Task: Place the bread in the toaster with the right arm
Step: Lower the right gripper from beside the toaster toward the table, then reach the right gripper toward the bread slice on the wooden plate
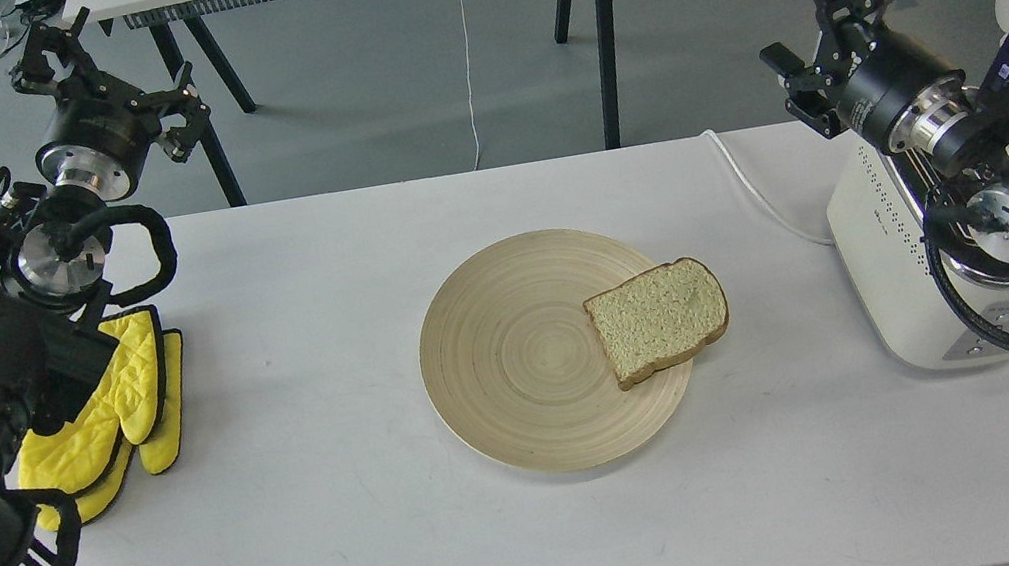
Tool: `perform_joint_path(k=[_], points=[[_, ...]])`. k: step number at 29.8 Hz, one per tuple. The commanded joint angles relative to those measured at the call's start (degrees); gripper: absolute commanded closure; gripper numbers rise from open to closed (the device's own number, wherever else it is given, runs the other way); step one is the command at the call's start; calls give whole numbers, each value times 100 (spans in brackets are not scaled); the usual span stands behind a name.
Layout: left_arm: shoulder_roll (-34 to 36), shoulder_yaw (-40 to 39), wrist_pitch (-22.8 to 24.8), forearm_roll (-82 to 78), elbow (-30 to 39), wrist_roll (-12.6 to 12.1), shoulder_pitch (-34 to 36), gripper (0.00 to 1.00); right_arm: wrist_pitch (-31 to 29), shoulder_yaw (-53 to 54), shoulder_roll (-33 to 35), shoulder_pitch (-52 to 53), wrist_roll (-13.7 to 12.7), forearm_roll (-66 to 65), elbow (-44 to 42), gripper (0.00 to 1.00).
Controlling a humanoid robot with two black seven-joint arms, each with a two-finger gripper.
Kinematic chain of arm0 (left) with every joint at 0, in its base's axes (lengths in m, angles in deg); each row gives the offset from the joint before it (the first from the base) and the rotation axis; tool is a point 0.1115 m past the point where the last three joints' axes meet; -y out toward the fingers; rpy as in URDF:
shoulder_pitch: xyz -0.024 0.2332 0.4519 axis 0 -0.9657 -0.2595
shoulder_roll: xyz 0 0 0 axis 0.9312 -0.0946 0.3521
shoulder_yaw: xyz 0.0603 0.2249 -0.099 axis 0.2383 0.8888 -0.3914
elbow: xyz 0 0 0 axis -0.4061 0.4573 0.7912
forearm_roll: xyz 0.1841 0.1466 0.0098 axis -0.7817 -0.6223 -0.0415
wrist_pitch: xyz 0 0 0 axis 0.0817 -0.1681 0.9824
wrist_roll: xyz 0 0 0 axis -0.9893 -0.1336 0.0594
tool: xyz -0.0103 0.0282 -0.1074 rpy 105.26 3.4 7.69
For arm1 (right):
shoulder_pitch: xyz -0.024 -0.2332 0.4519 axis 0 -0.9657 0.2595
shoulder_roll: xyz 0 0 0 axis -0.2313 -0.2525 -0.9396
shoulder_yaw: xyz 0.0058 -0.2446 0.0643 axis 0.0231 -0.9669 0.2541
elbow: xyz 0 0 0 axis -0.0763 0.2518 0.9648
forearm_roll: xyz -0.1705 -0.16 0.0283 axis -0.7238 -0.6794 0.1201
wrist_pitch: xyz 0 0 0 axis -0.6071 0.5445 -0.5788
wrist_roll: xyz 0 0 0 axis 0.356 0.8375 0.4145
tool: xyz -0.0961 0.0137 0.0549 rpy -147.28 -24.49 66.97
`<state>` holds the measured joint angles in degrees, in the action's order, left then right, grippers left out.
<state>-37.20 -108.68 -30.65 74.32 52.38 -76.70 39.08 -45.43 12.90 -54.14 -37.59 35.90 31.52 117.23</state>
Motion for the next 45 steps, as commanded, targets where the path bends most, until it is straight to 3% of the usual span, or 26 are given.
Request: perform_joint_path(k=[1,11,21,31,33,39,45], points=[[-3,0,0,-7,0,0,9,0,411,-384,-66,-291,-28,-687,139,3],[-11,0,0,-7,0,0,0,0,1140,-1263,-251,-617,-36,-767,8,4],[-11,0,0,2,0,0,9,0,1071,-1466,-786,-775,-36,-740,-827,10],[-11,0,0,-7,0,0,0,0,1106,-1861,-1446,-757,-28,-767,-1416,43],[-11,0,0,-7,0,0,0,0,1071,-1879,-1446,-748,-36,-775,-1416,58],[-11,0,0,-7,0,0,0,0,1088,-2011,-1428,-669,-45,-775,-1399,88],[-20,0,0,-7,0,0,0,0,1141,-1958,-1341,-529,-28,-758,-1250,94]])
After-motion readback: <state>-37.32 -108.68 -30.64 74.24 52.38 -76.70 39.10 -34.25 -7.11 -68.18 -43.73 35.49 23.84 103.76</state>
